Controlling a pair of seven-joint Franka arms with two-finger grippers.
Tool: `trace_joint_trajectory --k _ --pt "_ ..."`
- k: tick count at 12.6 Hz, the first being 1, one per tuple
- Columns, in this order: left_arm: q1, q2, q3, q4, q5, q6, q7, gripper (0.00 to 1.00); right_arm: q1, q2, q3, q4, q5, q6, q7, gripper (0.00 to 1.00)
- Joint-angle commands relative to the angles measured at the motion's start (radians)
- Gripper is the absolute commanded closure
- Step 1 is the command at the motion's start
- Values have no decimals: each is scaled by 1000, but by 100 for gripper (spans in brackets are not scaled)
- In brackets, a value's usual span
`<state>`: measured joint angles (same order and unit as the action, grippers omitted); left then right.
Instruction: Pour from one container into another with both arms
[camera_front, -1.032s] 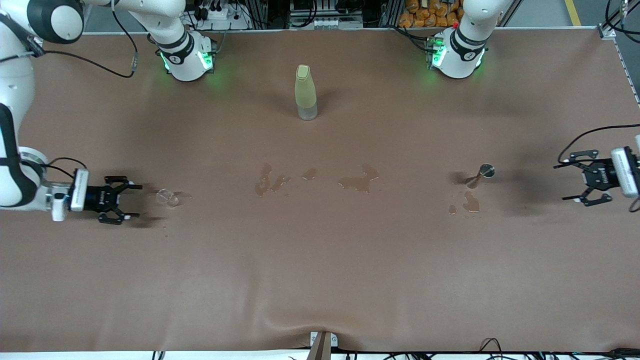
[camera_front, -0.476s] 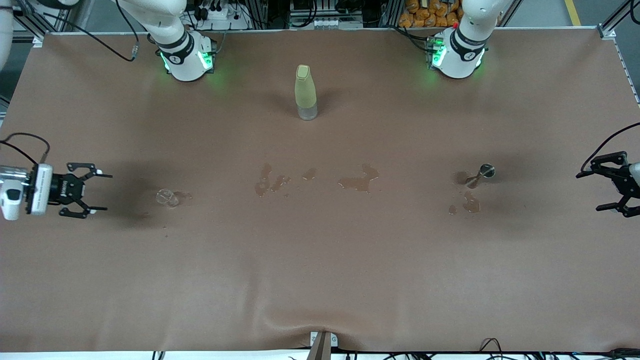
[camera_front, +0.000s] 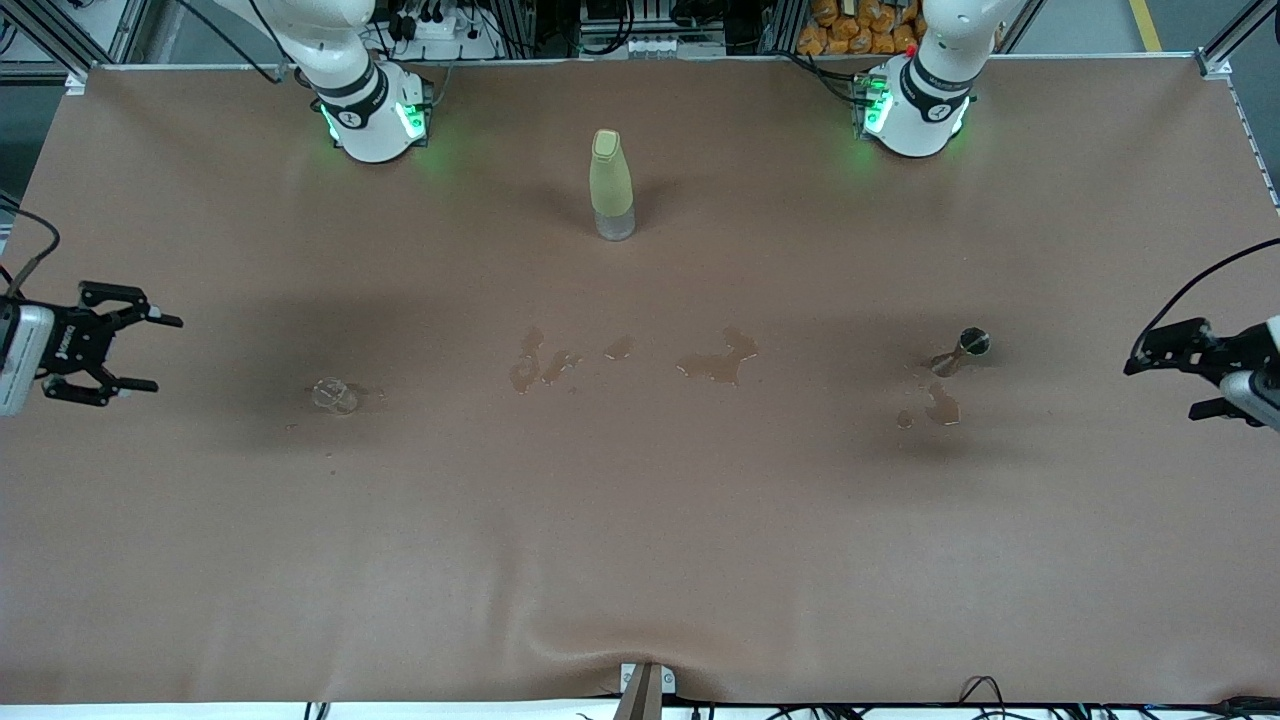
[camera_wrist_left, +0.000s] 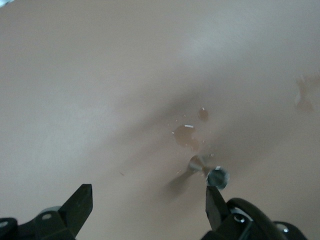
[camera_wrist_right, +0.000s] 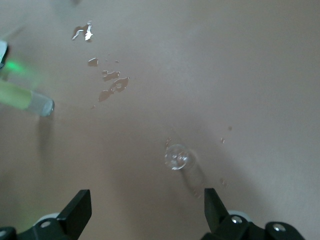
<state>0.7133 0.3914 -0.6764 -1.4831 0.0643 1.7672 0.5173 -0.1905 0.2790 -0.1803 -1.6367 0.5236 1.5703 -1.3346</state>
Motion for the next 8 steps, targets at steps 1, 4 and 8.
trace_joint_trajectory --k 1,4,8 --pt "-44 -14 1 20 46 -12 -231 0 66 -118 -16 -37 -92 -35 278 0" --pt "-84 -16 1 21 74 -12 -558 0 144 -202 -13 -29 -206 -38 509 0" --pt "-118 -57 -25 20 178 -14 -660 0 190 -270 1 -29 -309 -45 786 0"
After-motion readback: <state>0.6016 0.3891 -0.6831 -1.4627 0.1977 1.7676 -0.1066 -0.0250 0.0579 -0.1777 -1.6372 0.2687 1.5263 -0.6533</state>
